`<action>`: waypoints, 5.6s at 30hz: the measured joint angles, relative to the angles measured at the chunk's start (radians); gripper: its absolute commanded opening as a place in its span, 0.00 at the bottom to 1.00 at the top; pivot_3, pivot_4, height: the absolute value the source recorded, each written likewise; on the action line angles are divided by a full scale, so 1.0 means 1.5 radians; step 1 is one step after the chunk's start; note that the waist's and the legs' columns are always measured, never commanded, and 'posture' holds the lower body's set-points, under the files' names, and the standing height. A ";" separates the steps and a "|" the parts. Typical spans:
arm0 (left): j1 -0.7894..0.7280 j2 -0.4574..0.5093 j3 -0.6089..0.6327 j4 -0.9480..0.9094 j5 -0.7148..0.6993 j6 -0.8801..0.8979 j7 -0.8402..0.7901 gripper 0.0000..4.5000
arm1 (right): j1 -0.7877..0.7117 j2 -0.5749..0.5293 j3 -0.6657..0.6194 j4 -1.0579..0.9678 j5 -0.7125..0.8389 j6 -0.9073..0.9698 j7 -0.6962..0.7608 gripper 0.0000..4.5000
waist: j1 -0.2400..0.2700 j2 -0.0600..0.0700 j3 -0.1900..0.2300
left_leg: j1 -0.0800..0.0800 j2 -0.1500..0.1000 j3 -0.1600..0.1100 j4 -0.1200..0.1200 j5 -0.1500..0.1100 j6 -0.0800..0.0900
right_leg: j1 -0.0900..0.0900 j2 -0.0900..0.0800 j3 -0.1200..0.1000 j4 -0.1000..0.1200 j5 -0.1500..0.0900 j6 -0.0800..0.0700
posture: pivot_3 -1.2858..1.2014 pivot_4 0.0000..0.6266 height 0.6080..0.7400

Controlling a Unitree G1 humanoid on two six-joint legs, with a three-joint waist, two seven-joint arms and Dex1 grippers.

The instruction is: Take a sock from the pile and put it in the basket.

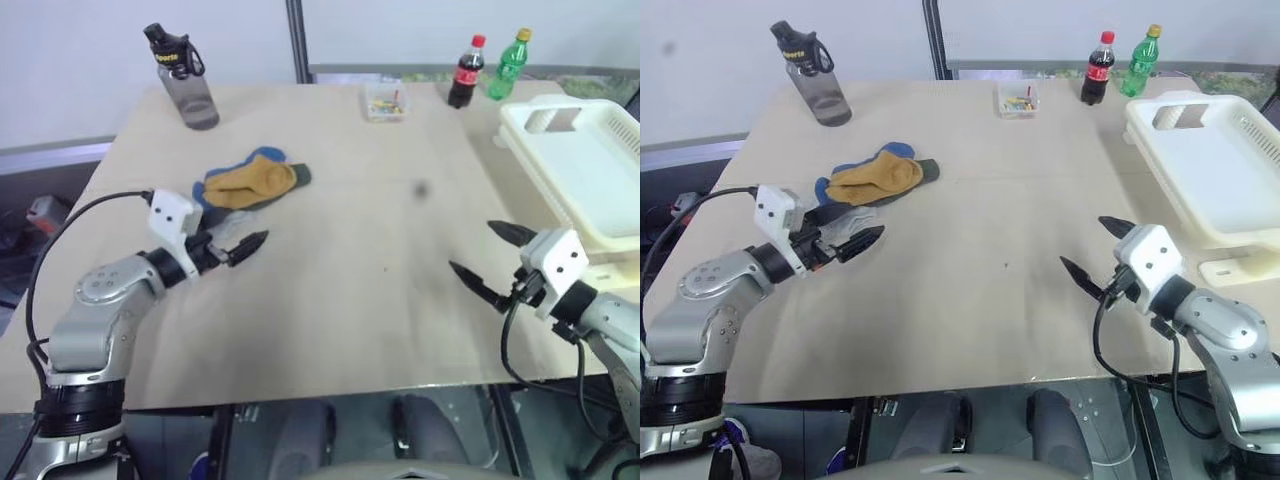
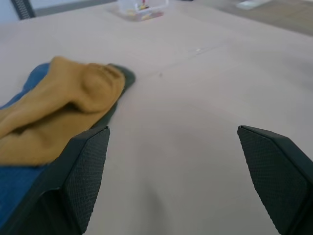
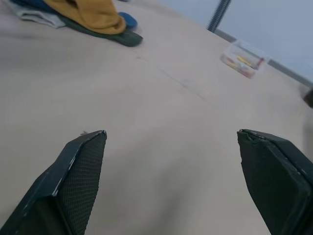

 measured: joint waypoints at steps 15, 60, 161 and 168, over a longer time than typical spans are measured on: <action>-0.271 -0.198 -0.105 0.358 0.224 -0.060 0.293 0.53 | -0.152 0.075 0.151 0.067 -0.044 -0.011 0.000 1.00 | 0.003 -0.002 0.000 | -0.010 -0.002 -0.001 0.000 0.002 -0.003 | -0.009 -0.001 -0.001 0.000 0.000 0.000 | 0.52 0.24 1.00; -0.413 -0.247 -0.096 0.621 0.282 -0.174 0.337 0.25 | -0.127 0.084 0.146 0.060 -0.052 -0.007 -0.033 1.00 | 0.000 -0.002 0.000 | -0.009 -0.002 -0.001 0.001 0.001 -0.001 | -0.008 -0.001 -0.001 0.002 0.001 0.000 | 0.52 0.24 1.00; -0.153 -0.193 -0.290 0.125 0.027 0.219 -0.114 0.00 | 0.052 -0.031 0.111 -0.011 -0.021 0.292 -0.121 0.00 | 0.004 0.000 -0.002 | 0.000 0.000 -0.001 0.001 0.000 0.000 | 0.001 0.000 0.000 0.000 0.000 0.000 | 0.52 0.24 1.00; -0.059 -0.100 -0.211 -0.023 -0.040 0.342 -0.106 0.00 | 0.042 -0.075 0.169 0.019 -0.064 0.183 -0.054 0.00 | -0.002 -0.001 -0.001 | 0.000 0.000 -0.001 0.001 0.000 0.000 | 0.001 0.000 0.000 0.000 0.000 0.000 | 0.52 0.24 1.00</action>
